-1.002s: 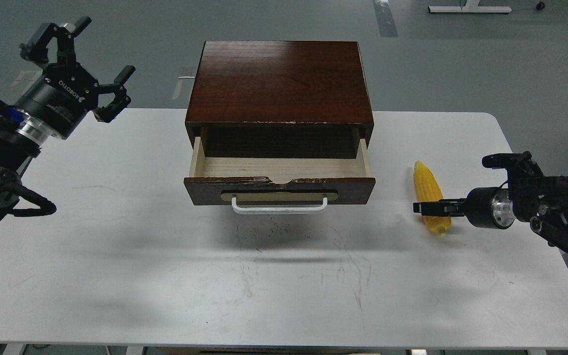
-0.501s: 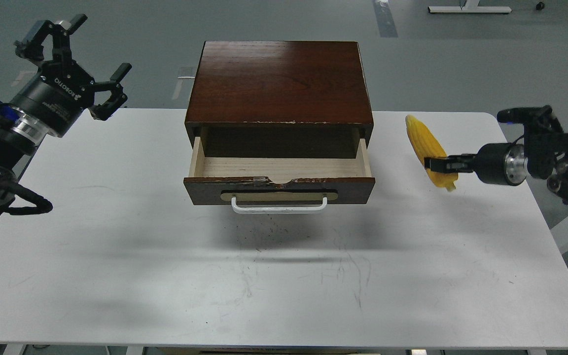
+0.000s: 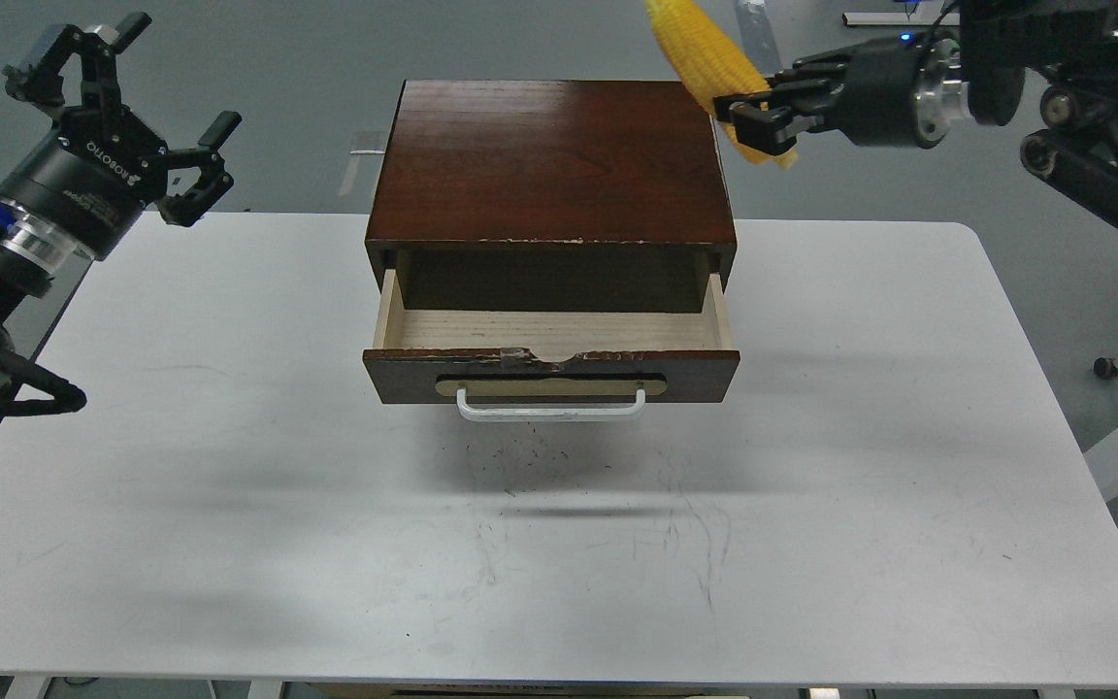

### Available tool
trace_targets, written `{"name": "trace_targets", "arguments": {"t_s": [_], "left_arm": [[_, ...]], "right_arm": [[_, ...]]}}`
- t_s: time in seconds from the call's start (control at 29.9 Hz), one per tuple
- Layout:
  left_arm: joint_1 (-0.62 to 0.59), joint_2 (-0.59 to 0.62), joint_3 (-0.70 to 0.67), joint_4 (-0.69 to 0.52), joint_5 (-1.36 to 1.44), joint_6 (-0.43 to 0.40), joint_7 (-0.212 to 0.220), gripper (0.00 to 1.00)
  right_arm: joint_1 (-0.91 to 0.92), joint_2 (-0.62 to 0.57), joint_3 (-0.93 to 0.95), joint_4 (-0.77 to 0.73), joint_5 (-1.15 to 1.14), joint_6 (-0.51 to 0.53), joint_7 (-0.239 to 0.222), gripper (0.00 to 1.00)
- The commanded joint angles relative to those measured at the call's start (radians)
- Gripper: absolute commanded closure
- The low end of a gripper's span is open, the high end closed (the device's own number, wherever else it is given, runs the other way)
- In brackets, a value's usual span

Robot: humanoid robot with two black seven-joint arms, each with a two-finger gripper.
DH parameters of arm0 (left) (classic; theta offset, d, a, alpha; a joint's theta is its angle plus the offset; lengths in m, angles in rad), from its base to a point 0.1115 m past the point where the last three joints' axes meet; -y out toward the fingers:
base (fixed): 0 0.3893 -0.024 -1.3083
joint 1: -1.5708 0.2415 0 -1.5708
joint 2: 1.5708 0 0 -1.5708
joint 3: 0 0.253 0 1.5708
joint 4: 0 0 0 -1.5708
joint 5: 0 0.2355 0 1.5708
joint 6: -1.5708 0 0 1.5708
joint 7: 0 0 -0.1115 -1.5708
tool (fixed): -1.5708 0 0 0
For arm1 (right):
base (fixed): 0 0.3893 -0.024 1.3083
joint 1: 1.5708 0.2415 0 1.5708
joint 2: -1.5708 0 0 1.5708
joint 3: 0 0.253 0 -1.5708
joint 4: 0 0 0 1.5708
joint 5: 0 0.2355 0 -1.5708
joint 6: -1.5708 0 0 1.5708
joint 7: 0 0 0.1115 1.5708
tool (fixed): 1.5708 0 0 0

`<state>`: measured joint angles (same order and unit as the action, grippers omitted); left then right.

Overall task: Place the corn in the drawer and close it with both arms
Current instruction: 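Lift the corn with the right gripper over the box toward the open drawer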

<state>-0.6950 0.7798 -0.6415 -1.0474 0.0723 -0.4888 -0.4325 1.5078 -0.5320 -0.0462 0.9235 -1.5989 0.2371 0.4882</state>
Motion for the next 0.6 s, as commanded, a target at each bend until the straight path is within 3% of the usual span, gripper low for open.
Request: {"name": "trace_targets", "arguments": {"t_s": [0.0,0.27,0.57], "left_arm": [[0.000,0.024,0.000,-0.020,0.007,0.000,0.000,0.00],[0.000,0.042,0.000,-0.037,0.007,0.000,0.000,0.00],[0.000,0.056,0.002,-0.049,0.014,0.000,0.000,0.00]], "right_arm": [[0.035,0.049,-0.032,0.054,-0.016,-0.044,0.000,0.86],[0.109,0.141,-0.121,0.130,-0.095,-0.077,0.000,0.86],[0.115,0.201,-0.258,0.130,-0.228,-0.206,0.000,0.85]]}}
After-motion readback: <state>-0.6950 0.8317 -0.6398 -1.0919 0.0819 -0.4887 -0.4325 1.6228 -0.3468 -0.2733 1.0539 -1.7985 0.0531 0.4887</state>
